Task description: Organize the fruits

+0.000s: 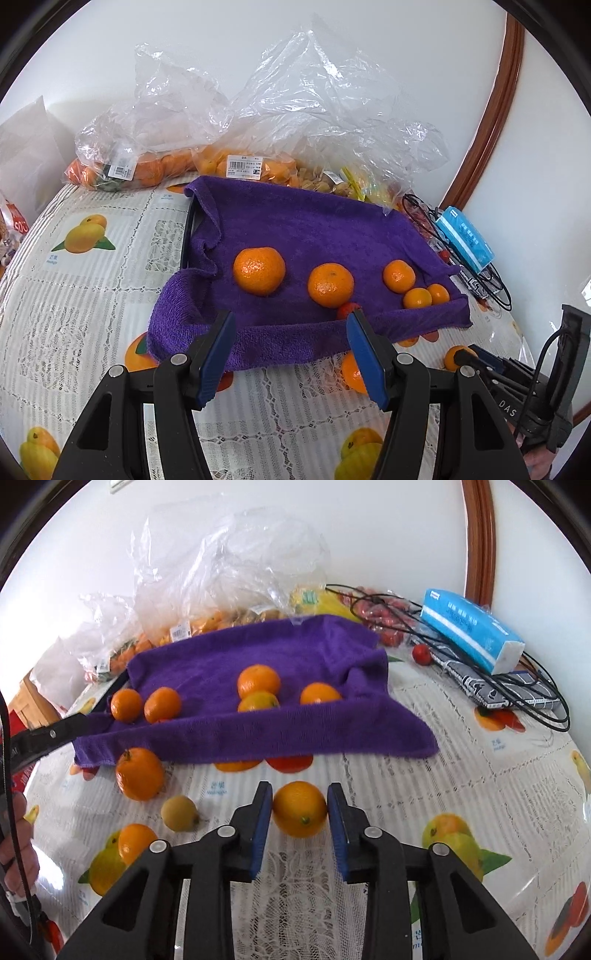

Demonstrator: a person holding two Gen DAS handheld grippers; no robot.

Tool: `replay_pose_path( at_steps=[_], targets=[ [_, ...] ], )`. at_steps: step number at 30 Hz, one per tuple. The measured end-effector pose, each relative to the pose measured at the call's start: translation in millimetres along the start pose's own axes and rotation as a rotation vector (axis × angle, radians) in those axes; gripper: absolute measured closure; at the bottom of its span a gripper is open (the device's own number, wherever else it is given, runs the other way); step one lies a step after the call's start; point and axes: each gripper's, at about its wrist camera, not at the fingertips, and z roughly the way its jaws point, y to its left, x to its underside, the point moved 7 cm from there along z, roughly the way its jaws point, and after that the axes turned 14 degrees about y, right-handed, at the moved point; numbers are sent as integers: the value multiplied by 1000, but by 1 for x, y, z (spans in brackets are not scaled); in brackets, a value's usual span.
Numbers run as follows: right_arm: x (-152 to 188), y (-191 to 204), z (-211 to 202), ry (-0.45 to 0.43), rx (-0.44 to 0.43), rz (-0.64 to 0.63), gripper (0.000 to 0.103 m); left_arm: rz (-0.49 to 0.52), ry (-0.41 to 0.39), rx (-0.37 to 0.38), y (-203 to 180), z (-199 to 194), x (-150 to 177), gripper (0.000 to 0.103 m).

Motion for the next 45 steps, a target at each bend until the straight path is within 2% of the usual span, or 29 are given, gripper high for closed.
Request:
replay_pose_path(
  at_steps=[4,6,10,14,17,21,31,33,34,45],
  targets=[
    [5,3,10,28,6,-18,70,8,11,-9,-1,4,1,43],
    [5,3,19,68,-1,-18,70,17,14,-10,-3,6,3,43],
    [4,5,18,62,33,-41,71,51,11,-2,-11,6,5,43],
    [9,-2,11,49,31,-25,71,90,17,33,-24,6,10,43],
    [13,-12,11,60,36,-3,71,119,57,88,-38,14,15,43],
    [18,-15,9,65,51,-31,71,130,123,123,-52,29,24,43],
    [29,-15,5,67,23,-49,69,179,174,7,-70,57,34,43],
    [29,-15,5,66,33,-46,71,176,174,-14,-69,59,34,57],
    [29,-15,5,67,35,-47,71,178,176,-32,-69,60,34,60],
    [29,-14,6,68,47,-54,70,180,171,-25,-68,58,36,61]
  ],
)
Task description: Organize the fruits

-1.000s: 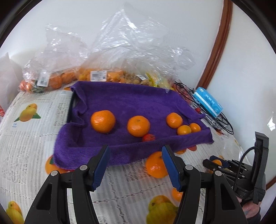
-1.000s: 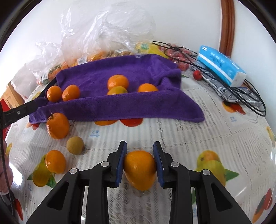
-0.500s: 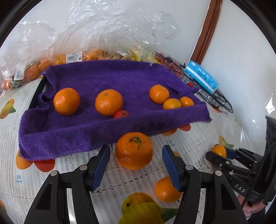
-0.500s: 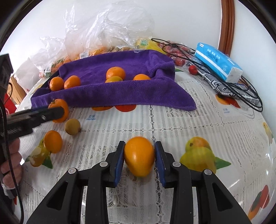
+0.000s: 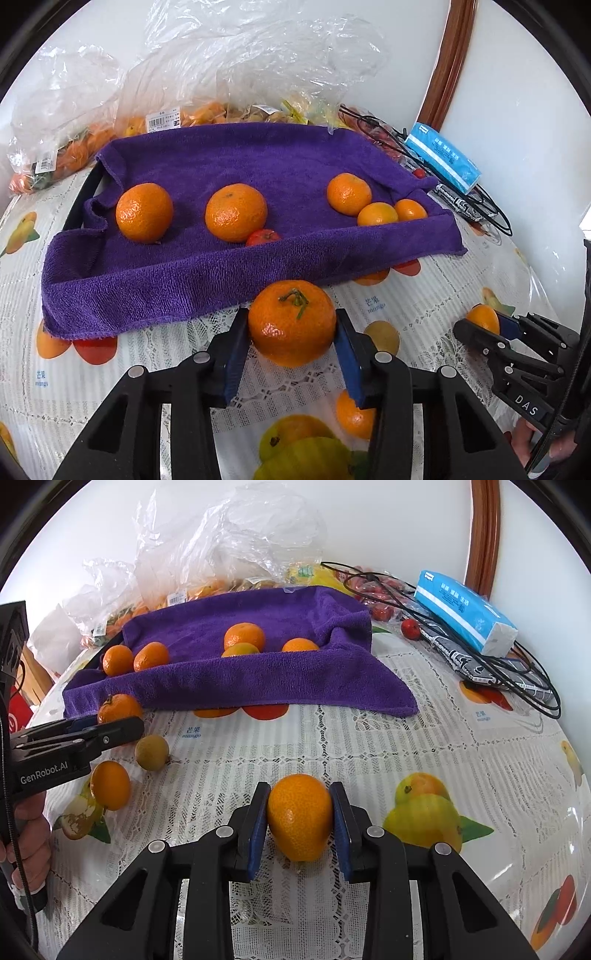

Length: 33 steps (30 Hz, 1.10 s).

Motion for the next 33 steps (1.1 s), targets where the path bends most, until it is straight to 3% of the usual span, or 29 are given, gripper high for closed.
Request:
replay_pose_path(
  at_steps=[6,15,33],
  targets=[
    [0,5,2,7,4,-28,52,-2,2,4,1,0,0,61],
    [0,6,3,13,-4,-39,40,-10,4,6,1,1,0,60],
    [1,1,3,13,13,-14,33,7,9,-27,-1,2,0,60]
  ],
)
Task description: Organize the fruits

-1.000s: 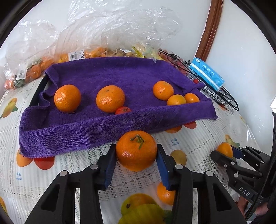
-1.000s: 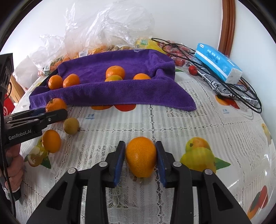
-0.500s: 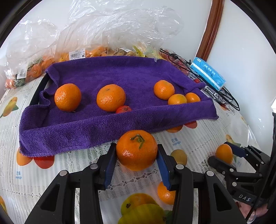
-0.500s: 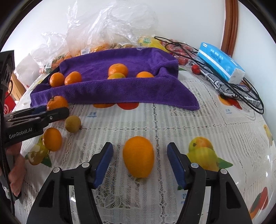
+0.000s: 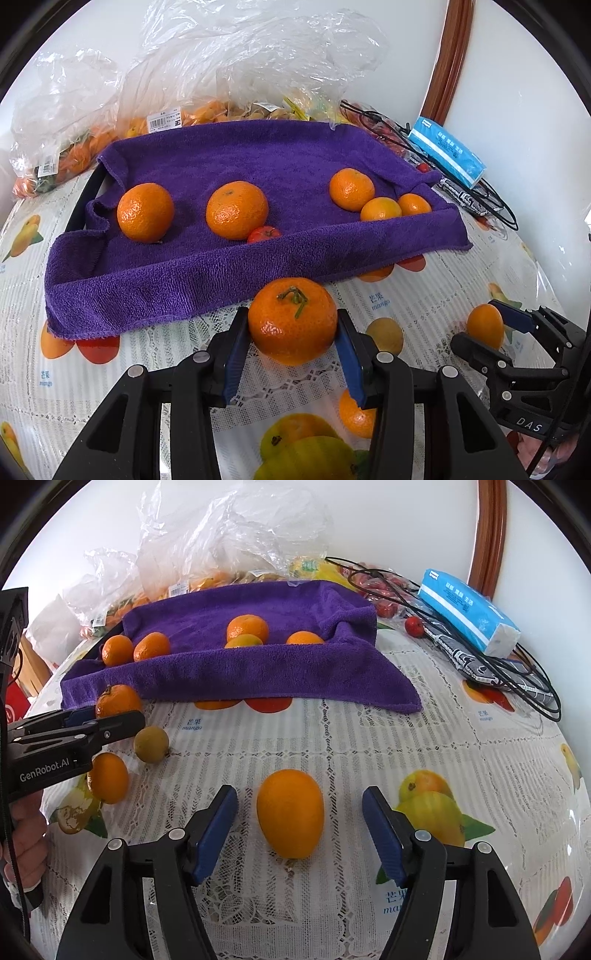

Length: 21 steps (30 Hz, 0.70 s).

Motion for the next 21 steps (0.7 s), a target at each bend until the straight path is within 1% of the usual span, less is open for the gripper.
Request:
replay_pose_path(
  at_steps=[7,10,12,13,18,19,21],
  targets=[
    [3,-5,-2,0,8,22,33,-8,-5,5,1,-2,1,61],
    [4,-7,-2,-3,16,33,36,-13,-5,9,1,-2,1,61],
    [4,-8,-3,-7,18,36,42,-12,-5,8,1,-2,1,61],
    [4,-8,-3,-9,17,38,43,-12,-5,8,1,-2,1,61],
    [4,-10,-5,-17,15,48,60,-12,-5,10,2,-1,1,61],
    [4,-11,-5,-18,15,50,62,-12,-5,12,2,-1,1,61],
    [4,-11,-5,-20,17,55,68,-9,-5,13,2,-1,1,61]
  ],
)
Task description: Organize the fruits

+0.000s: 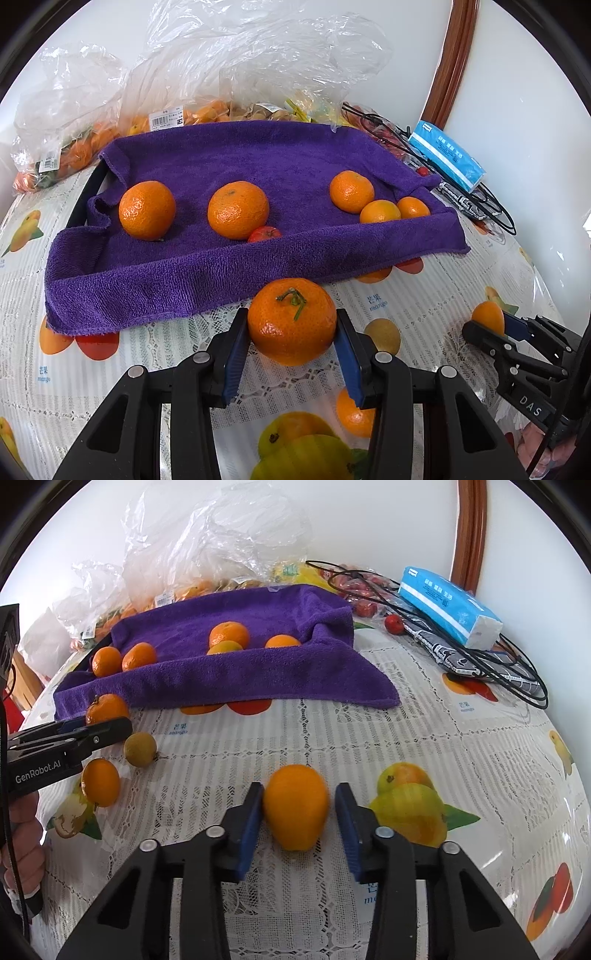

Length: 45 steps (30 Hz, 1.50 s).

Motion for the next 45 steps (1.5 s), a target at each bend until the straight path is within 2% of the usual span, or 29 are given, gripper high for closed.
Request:
replay_pose_path(
  at_steps=[23,34,40,45],
  targets=[
    [3,3,-8,-21,-18,30,71,48,-64,70,-14,-22,0,61],
    [-14,13,-31,-87,-14,3,71,62,-118,87,-16,-39,-2,61],
    [-26,9,-37,-104,-19,30,71,61,-144,98,-12,-50,-5,61],
    [-41,10,-43,-122,-18,41,71,44,-157,64,1,-60,-14,61]
  ],
)
